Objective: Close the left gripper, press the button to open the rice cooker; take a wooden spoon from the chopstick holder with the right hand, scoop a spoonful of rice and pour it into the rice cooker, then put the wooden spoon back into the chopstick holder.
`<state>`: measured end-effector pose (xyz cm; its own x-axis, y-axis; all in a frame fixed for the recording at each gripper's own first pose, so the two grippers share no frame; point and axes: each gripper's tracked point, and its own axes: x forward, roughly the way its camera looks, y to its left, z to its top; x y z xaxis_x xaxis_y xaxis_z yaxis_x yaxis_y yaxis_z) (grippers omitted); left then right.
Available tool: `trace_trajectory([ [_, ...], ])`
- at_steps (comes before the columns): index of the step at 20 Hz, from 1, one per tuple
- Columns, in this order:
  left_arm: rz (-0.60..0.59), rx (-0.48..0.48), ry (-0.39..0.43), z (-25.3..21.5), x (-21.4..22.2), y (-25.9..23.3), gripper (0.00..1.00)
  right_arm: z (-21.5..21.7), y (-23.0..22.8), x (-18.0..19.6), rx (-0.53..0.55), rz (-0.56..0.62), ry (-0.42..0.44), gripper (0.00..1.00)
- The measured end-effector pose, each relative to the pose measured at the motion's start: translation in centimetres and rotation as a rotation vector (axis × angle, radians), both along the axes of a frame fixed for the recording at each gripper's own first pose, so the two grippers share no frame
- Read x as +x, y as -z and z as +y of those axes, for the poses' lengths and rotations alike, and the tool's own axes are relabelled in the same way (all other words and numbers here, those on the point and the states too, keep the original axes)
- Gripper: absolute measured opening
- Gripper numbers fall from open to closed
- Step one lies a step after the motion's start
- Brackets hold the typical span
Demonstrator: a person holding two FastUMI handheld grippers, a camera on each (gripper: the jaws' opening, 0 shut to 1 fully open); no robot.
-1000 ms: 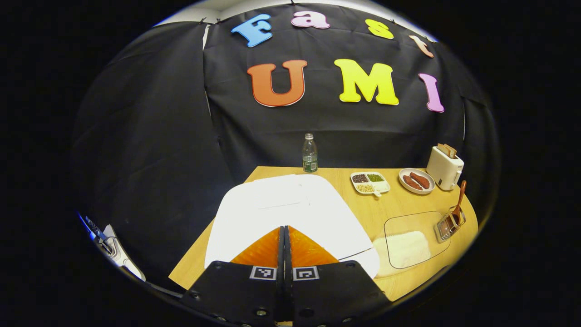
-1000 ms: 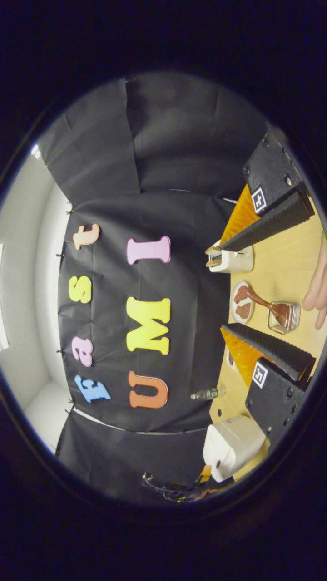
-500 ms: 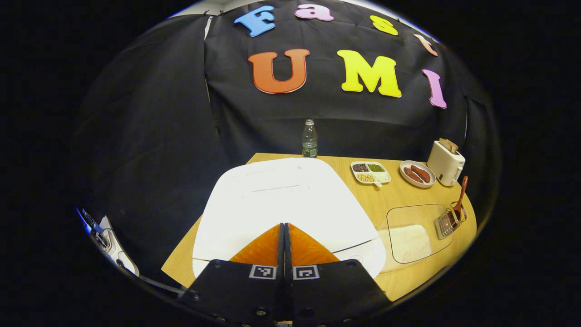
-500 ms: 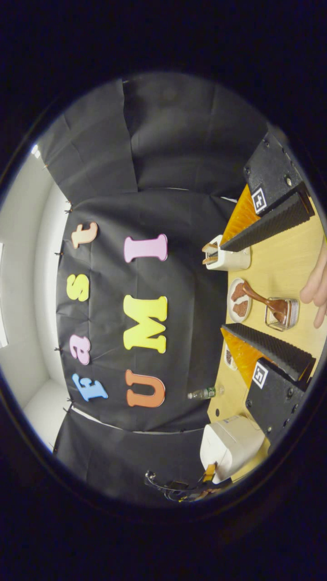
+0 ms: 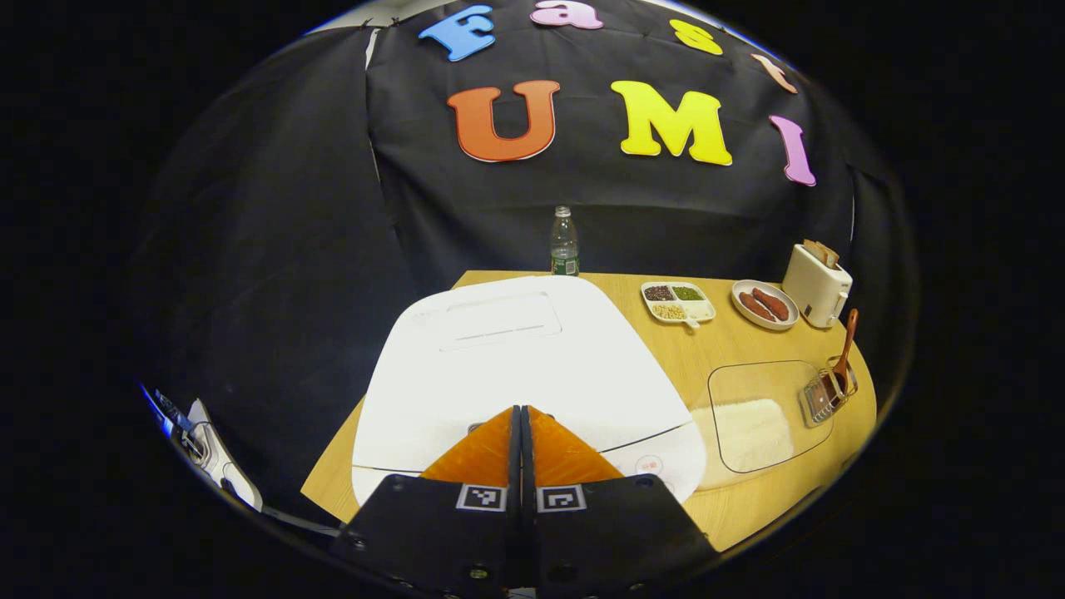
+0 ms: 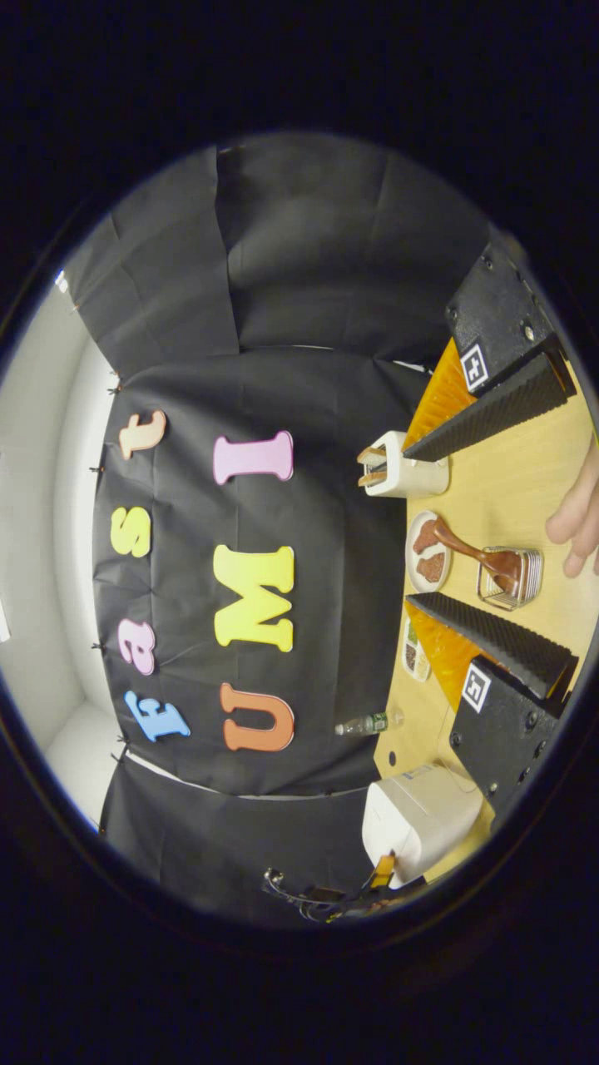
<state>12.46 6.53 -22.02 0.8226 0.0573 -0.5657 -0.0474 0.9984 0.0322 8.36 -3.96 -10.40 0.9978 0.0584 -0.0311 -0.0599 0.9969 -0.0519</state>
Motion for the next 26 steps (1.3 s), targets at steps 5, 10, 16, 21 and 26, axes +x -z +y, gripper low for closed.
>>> trace_trajectory([
  [5,-0.133,0.013,-0.043,1.0,0.5,-4.4,0.0,-0.5,1.0,0.0,-0.019,0.026,0.013,1.0],
  [10,-0.293,-0.006,-0.117,3.1,0.9,-10.6,0.0,-0.4,1.8,-0.3,-0.025,0.045,0.012,1.0],
  [16,-0.399,-0.03,-0.095,3.2,-5.0,-13.9,0.12,-0.6,3.2,-0.3,0.007,0.079,-0.005,1.0],
  [21,-0.471,-0.004,-0.071,2.9,-9.6,-15.2,0.96,-0.2,4.6,0.6,0.05,0.101,0.01,1.0],
  [26,-0.501,-0.013,-0.041,2.3,-13.2,-15.8,0.96,0.4,6.9,3.3,0.038,0.173,0.017,0.99],
])
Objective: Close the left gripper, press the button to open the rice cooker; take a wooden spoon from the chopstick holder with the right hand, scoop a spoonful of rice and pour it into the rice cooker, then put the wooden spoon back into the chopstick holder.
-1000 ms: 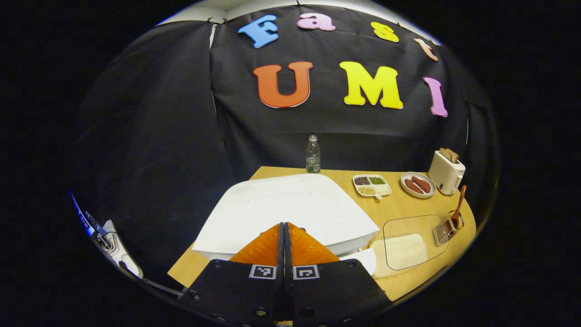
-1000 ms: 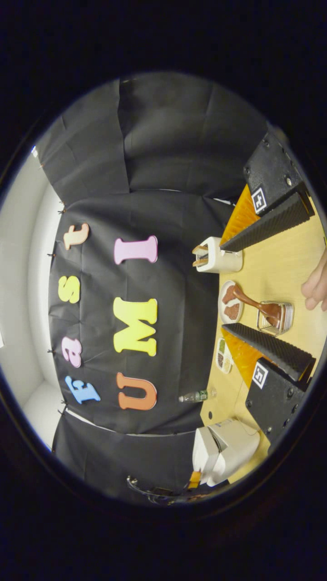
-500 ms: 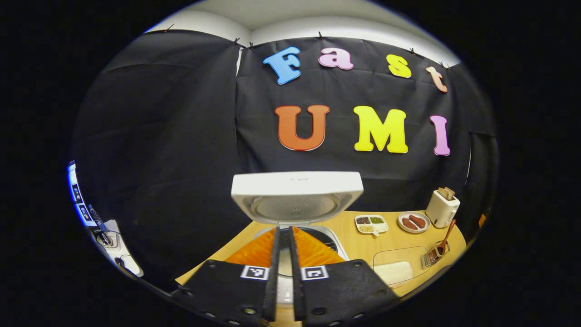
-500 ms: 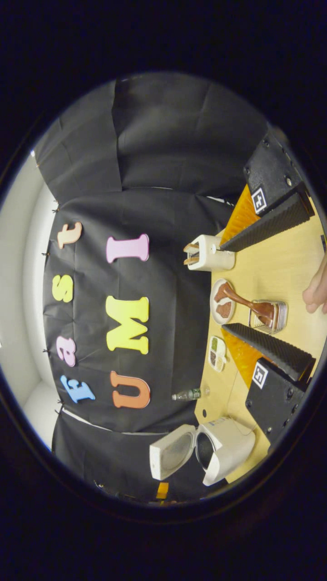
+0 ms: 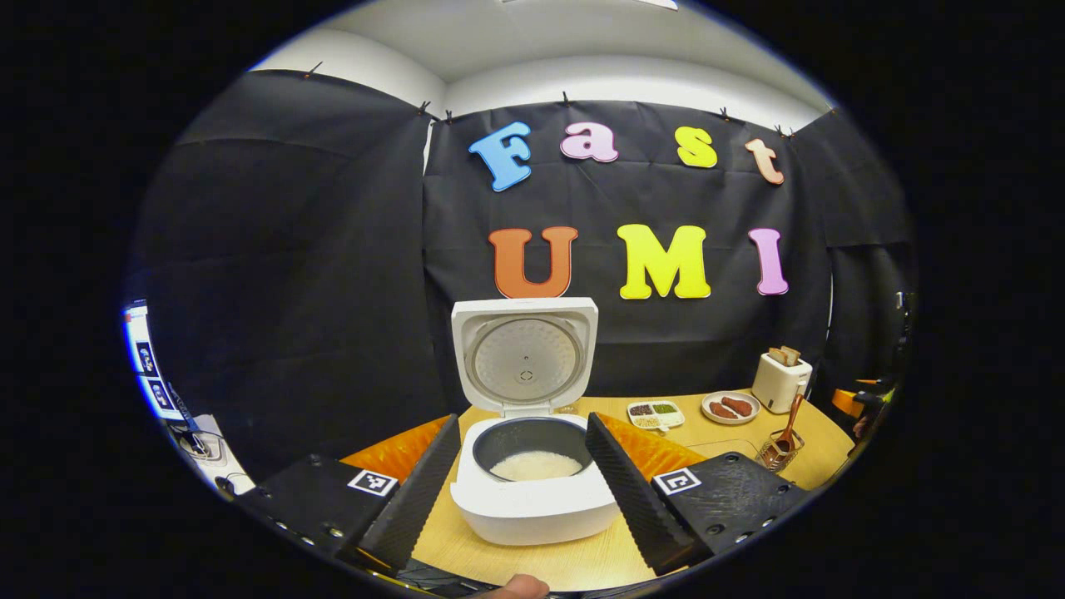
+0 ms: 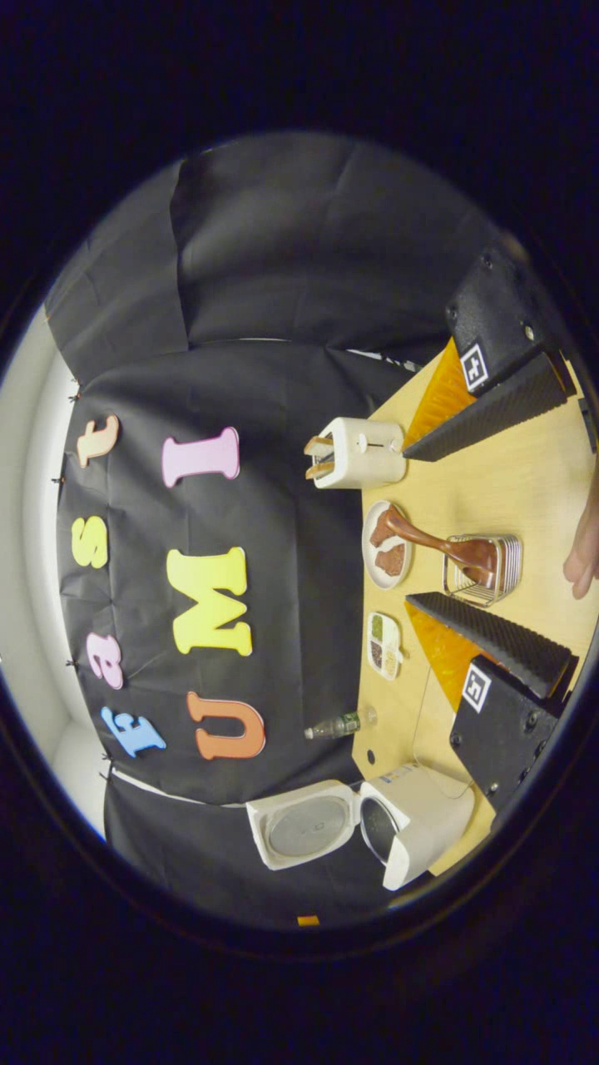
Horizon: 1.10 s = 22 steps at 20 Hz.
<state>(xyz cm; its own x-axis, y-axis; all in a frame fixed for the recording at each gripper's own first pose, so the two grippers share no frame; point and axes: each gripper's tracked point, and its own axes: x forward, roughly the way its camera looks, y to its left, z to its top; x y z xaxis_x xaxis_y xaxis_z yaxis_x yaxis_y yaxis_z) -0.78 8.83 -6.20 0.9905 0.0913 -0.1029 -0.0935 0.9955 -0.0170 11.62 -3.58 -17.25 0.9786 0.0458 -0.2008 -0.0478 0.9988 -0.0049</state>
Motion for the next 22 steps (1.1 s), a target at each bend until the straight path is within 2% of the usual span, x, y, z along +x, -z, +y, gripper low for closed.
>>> trace_trajectory([
  [3,-0.027,-0.008,0.01,0.0,-2.1,-0.5,0.96,-0.4,1.3,2.4,0.017,0.028,0.022,1.0],
  [9,-0.085,0.011,0.082,-2.0,-5.9,-1.7,0.96,0.9,6.7,7.6,0.12,0.164,0.004,1.0],
  [10,-0.091,0.026,0.097,-2.5,-6.6,-1.8,0.96,1.2,7.6,8.4,0.126,0.185,0.001,0.96],
  [11,-0.093,0.035,0.111,-3.2,-7.2,-1.7,0.96,1.5,8.2,9.0,0.128,0.2,-0.009,1.0],
  [13,-0.099,0.037,0.182,-5.5,-9.0,-1.7,0.96,1.9,9.0,10.1,0.139,0.224,-0.024,1.0],
  [14,-0.112,0.038,0.201,-6.0,-9.6,-2.1,0.96,2.3,9.5,10.5,0.148,0.249,-0.035,0.96],
  [18,-0.145,0.052,0.188,-5.5,-10.8,-2.5,0.95,2.9,10.9,12.1,0.179,0.328,-0.05,1.0],
  [19,-0.146,0.046,0.187,-5.5,-11.0,-2.5,0.95,3.3,11.0,12.4,0.195,0.336,-0.06,0.9],
  [22,-0.147,0.056,0.189,-5.2,-11.0,-2.4,0.95,4.4,11.1,13.3,0.218,0.333,-0.101,0.78],
])
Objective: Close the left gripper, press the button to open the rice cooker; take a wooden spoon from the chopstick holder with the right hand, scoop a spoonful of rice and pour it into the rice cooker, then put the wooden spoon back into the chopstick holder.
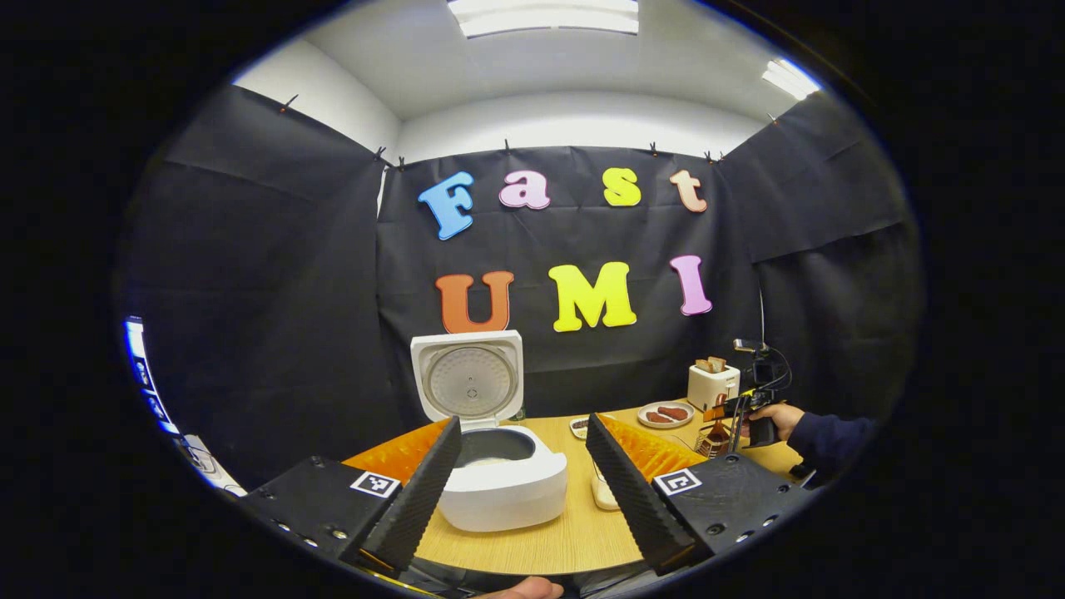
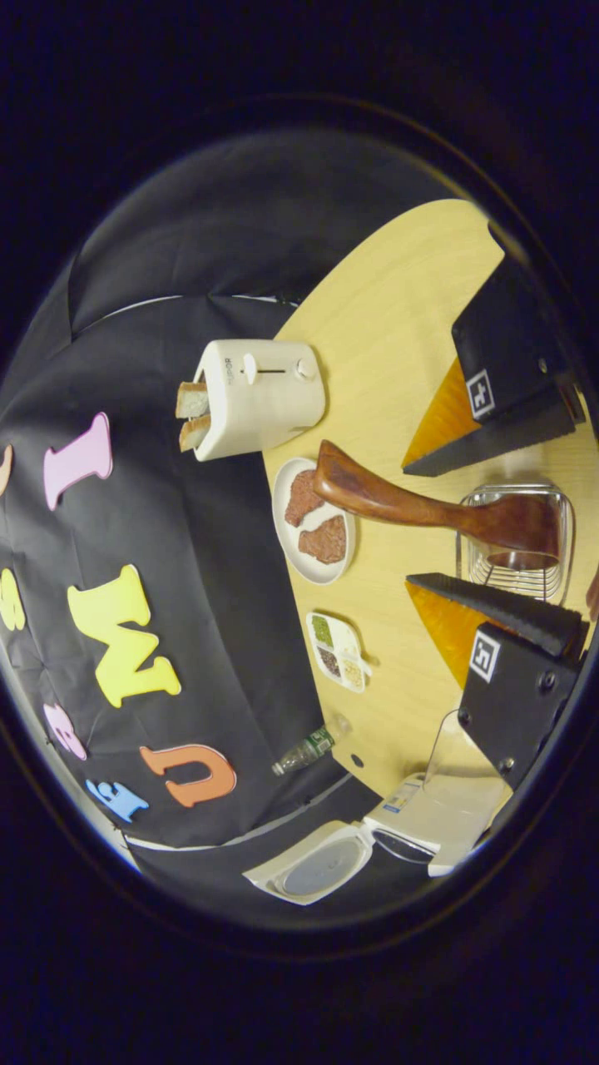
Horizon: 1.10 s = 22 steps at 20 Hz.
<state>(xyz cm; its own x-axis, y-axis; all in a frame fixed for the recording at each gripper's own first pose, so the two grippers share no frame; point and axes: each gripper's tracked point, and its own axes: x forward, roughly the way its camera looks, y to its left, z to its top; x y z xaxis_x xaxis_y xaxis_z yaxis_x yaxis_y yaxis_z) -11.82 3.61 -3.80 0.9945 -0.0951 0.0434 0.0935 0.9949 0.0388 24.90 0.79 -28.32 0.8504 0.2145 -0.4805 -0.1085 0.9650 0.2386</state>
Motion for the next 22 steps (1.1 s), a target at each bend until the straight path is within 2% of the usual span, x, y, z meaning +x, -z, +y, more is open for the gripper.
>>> trace_trajectory([
  [1,-0.003,0.013,0.001,0.0,0.1,0.0,0.95,0.2,0.3,0.3,0.0,0.006,-0.002,0.59],
  [3,-0.006,0.022,0.002,0.4,0.2,0.0,0.95,-0.3,1.9,0.1,0.007,0.048,0.018,0.43],
  [6,0.009,0.002,-0.004,1.0,0.3,0.8,0.95,-0.8,1.6,0.4,0.054,0.06,0.058,0.31],
  [7,0.013,-0.002,-0.009,1.4,0.2,1.0,0.95,-0.9,1.4,0.1,0.078,0.057,0.067,0.22],
  [9,0.017,-0.011,-0.016,2.1,0.0,1.1,0.95,-0.5,-0.2,-0.5,0.082,0.012,0.037,0.16],
  [18,0.005,-0.043,-0.008,2.8,-1.5,0.8,0.95,-1.1,-8.7,-4.4,-0.066,-0.227,0.049,0.11],
  [22,-0.008,-0.061,-0.007,3.5,-2.2,0.3,0.95,1.0,-12.3,-6.7,-0.107,-0.326,0.026,0.1],
])
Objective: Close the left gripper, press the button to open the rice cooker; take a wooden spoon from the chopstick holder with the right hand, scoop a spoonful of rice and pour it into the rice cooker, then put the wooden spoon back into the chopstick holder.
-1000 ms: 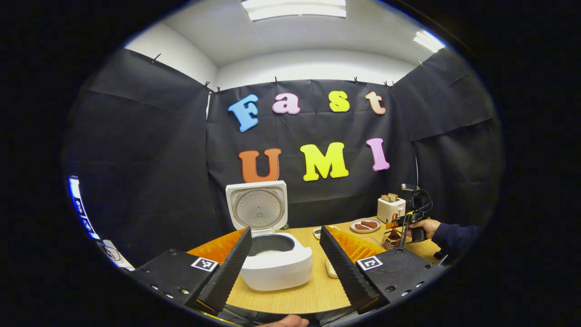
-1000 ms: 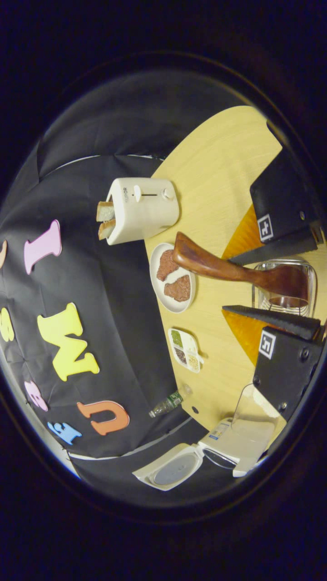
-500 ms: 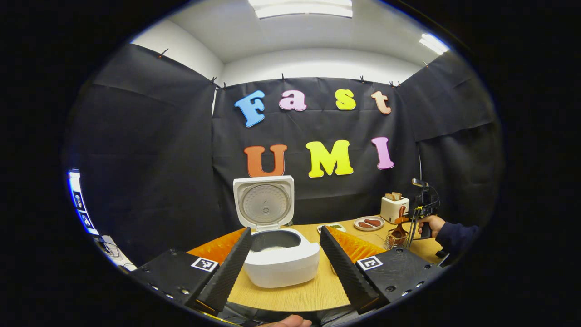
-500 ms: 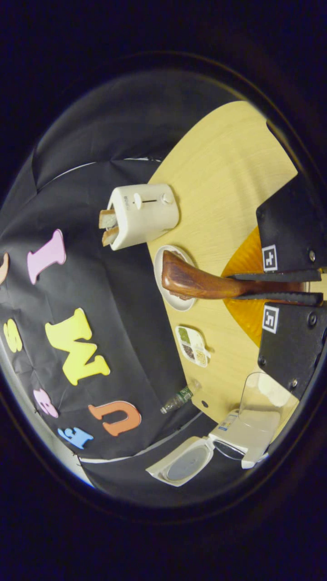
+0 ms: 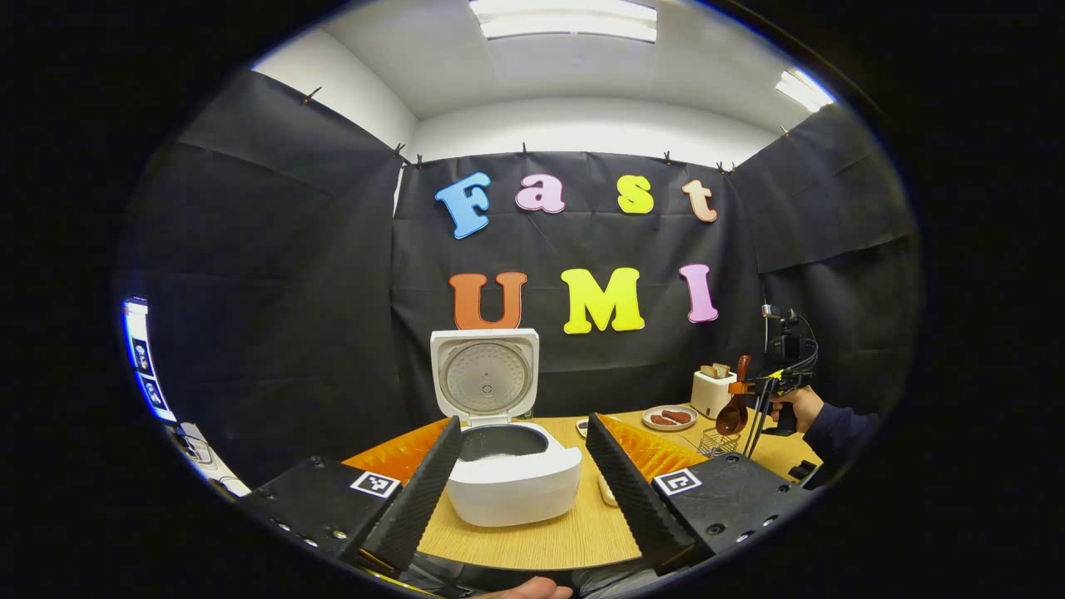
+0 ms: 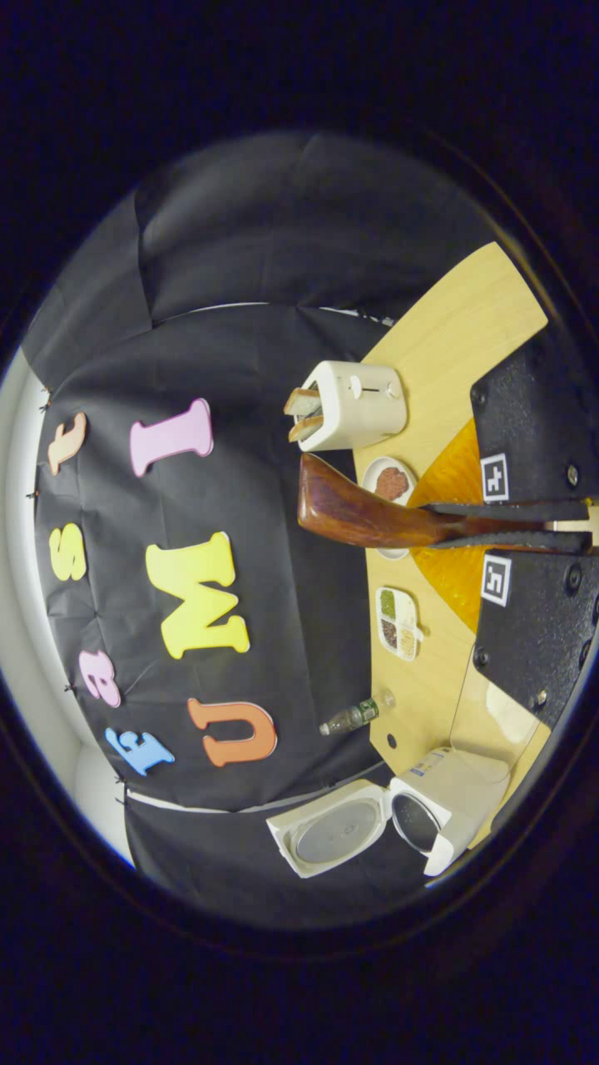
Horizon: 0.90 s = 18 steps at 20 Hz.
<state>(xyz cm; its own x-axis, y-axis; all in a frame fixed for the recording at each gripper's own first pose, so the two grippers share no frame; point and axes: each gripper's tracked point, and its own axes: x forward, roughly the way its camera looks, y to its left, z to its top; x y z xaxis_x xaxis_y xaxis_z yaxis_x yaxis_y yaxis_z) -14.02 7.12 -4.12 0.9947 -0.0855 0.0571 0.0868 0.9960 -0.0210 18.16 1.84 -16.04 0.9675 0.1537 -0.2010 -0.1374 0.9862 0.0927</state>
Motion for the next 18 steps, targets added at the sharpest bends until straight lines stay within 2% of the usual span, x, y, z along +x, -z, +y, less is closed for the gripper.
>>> trace_trajectory([
  [4,0.002,-0.006,0.002,0.5,-0.3,0.0,0.95,4.1,-2.0,-2.5,-0.041,-0.067,-0.033,0.1],
  [7,0.023,-0.035,0.013,0.4,-0.5,0.6,0.95,7.7,-2.4,-3.7,-0.059,-0.083,-0.08,0.1],
  [10,0.027,-0.028,0.001,1.3,-0.3,0.6,0.95,10.7,-2.1,-4.2,-0.091,-0.116,-0.092,0.1],
  [14,0.021,-0.01,0.001,1.6,-0.5,0.6,0.95,13.8,-0.8,-4.4,-0.125,-0.165,-0.094,0.1],
  [18,0.04,-0.009,0.008,1.4,-0.2,1.5,0.95,16.8,3.2,-4.6,-0.089,-0.097,-0.12,0.1],
])
